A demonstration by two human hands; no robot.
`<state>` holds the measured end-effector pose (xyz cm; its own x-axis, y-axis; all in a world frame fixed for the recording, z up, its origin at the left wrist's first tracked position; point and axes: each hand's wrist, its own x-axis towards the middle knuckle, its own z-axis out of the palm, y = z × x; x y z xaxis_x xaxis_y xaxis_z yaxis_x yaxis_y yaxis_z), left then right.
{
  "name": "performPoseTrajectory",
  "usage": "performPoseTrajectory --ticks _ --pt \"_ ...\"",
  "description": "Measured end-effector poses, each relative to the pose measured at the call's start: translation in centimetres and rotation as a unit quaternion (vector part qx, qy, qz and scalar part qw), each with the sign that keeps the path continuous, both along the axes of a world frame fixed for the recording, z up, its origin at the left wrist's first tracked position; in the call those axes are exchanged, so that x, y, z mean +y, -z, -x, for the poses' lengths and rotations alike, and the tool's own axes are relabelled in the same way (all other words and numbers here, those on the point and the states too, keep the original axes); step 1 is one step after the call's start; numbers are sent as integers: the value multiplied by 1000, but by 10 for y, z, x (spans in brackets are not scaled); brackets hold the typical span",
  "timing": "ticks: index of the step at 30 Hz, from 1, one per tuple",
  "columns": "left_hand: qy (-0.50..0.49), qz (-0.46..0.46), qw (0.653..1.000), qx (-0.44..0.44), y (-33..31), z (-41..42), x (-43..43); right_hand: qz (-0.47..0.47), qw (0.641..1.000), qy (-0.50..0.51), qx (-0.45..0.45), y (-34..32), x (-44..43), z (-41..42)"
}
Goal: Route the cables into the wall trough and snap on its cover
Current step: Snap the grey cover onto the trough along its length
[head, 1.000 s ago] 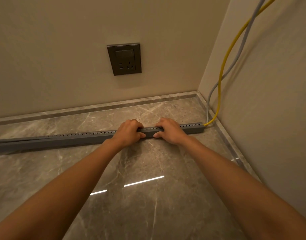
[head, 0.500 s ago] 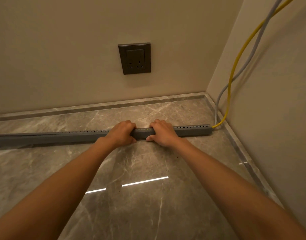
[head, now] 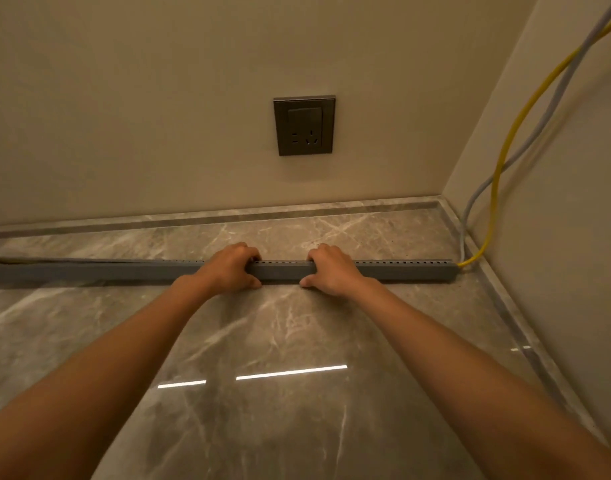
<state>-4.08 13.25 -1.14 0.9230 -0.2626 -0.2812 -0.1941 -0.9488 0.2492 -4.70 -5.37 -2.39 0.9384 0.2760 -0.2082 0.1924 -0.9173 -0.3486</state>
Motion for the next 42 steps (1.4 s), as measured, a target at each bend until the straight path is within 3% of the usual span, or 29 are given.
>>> performPoseTrajectory --ticks 9,18,27,42 --pt "59 -56 997 -17 4 -4 27 1 1000 5 -24 4 64 5" --pt "119 -23 988 -96 11 0 34 14 998 27 -47 3 69 9" --pt "86 33 994 -63 8 0 37 -64 995 70 11 -5 61 14" --pt "78 16 993 -85 9 7 29 -26 999 37 -30 -3 62 21"
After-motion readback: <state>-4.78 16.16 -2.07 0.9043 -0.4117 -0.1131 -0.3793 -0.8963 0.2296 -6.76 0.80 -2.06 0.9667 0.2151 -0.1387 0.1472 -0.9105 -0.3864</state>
